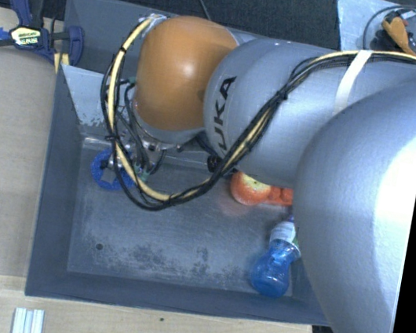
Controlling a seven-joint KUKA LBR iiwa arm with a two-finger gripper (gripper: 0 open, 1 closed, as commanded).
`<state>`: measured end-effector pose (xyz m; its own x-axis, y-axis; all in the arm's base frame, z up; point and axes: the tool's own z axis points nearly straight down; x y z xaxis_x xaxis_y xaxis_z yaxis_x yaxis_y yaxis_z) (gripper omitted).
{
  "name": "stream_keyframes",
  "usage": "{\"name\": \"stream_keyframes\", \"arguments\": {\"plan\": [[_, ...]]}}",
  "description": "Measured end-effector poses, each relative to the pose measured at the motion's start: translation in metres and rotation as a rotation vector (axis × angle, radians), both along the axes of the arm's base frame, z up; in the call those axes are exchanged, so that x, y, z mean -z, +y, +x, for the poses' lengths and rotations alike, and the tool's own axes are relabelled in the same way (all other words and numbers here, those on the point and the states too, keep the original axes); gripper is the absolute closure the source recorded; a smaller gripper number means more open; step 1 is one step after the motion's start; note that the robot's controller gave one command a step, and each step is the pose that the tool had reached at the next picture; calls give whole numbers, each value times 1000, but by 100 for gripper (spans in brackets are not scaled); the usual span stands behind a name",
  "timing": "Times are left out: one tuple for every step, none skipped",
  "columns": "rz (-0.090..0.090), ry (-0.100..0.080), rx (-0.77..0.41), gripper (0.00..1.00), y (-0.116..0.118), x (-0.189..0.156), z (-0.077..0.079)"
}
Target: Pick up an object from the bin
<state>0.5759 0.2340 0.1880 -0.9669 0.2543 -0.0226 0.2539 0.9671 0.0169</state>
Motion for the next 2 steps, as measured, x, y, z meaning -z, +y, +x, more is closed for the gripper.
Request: {"name": "stream_keyframes", "arguments": {"plan": [[0, 0, 1, 100, 0, -8, 0], [0, -1, 1, 100, -1, -17, 0]]}}
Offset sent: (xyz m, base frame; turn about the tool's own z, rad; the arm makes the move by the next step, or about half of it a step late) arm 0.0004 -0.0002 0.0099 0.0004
